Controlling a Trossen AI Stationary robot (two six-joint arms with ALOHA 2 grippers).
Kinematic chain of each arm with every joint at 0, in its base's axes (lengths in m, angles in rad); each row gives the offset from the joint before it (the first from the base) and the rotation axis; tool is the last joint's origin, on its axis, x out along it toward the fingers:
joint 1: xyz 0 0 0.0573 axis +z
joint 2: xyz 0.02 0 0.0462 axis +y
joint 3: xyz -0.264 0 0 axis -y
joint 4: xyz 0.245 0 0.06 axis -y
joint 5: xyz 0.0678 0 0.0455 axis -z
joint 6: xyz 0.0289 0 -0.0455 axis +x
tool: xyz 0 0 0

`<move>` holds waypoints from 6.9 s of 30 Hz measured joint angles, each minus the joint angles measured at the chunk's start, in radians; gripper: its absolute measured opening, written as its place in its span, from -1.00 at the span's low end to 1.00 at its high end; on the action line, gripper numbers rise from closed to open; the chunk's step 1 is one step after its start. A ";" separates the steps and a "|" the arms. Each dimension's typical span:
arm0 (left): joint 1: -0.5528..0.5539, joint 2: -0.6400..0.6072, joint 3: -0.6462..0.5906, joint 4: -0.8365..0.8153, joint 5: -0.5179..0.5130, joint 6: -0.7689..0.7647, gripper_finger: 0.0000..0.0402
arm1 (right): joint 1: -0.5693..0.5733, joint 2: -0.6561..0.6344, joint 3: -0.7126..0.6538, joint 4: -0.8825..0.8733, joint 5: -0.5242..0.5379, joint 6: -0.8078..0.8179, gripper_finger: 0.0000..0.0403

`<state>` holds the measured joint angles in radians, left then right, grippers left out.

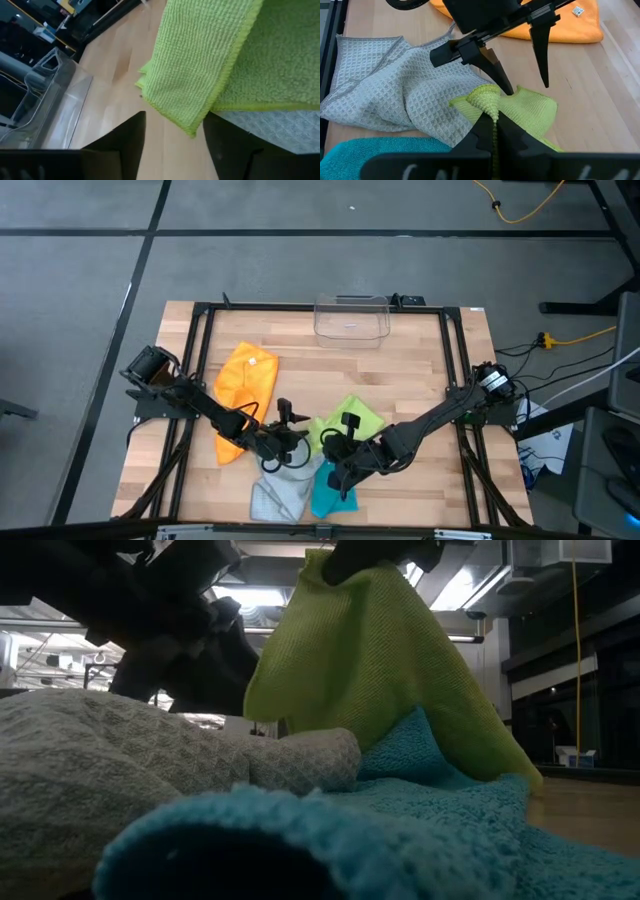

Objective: Fold microfiber towels
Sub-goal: Fold the green microfiber towel

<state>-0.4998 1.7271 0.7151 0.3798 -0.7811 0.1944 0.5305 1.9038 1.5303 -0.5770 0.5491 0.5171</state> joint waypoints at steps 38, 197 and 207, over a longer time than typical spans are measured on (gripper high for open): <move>-0.121 0.047 0.132 -0.160 0.306 -0.328 -0.97 | 0.000 0.000 0.000 -0.039 -0.129 0.024 -0.72; -0.078 -0.010 0.154 -0.200 0.432 -0.322 -0.36 | 0.162 0.175 0.000 0.180 0.404 -0.153 -0.95; -0.053 -0.010 0.154 -0.147 0.431 -0.323 -0.36 | 0.182 0.133 0.000 0.176 0.490 -0.153 -0.96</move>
<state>-0.5533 1.7172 0.8692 0.2331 -0.3502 -0.1287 0.7124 2.0365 1.5299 -0.4007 1.0389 0.3640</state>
